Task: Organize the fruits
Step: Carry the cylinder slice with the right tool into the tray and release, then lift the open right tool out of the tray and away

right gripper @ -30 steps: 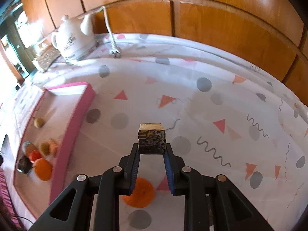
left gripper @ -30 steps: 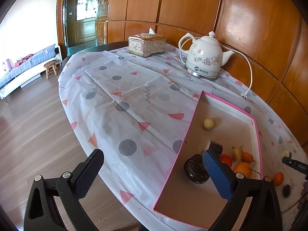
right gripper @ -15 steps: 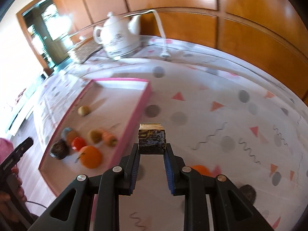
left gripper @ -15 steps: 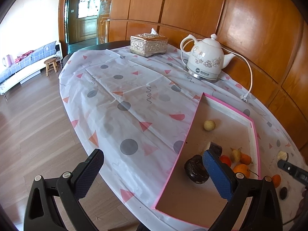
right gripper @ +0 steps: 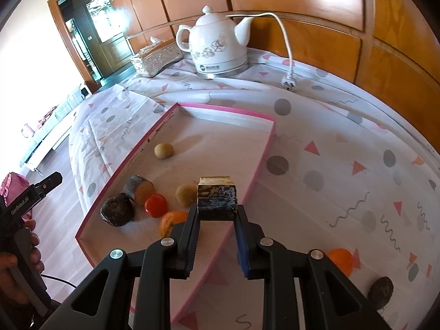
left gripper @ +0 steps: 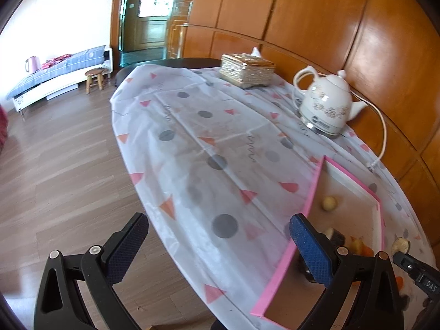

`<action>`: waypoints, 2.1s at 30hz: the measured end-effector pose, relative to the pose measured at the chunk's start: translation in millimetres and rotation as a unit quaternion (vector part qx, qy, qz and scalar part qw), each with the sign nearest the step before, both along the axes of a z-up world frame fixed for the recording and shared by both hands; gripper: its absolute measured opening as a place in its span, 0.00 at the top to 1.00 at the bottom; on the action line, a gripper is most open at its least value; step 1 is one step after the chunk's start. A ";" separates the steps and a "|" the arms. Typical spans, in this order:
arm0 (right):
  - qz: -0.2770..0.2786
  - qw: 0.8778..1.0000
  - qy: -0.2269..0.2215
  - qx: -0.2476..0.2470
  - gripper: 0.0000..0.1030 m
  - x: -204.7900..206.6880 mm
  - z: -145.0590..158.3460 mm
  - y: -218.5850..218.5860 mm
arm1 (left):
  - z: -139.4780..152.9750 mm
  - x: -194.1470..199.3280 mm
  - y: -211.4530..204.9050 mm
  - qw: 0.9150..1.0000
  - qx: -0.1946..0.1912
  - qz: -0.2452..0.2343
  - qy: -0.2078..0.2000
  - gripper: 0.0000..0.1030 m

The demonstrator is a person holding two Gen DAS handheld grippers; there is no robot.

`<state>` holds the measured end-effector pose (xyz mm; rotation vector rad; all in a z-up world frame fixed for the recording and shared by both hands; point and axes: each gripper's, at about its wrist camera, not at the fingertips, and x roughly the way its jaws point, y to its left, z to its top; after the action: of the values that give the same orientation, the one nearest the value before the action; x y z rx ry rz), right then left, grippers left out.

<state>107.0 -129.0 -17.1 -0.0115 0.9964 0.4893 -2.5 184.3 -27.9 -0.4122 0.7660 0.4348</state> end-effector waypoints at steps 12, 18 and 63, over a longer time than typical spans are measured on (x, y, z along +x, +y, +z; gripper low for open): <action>0.005 1.000 0.004 -0.015 0.76 24.6 -8.6 27.1 | -9.3 -0.4 5.0 1.000 -0.006 0.001 0.014 0.00; -0.005 0.999 0.008 -0.031 0.75 40.0 -19.1 34.7 | -10.5 1.6 -2.4 1.000 0.002 -0.016 0.017 0.00; -0.181 0.978 -0.025 -0.098 0.65 -44.6 8.3 -166.8 | 14.2 4.6 -110.3 0.977 0.062 -0.205 -0.013 0.00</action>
<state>62.4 -295.9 -8.8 -0.0186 0.9673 0.0565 2.2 74.0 -13.8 -0.1355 0.7712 0.0895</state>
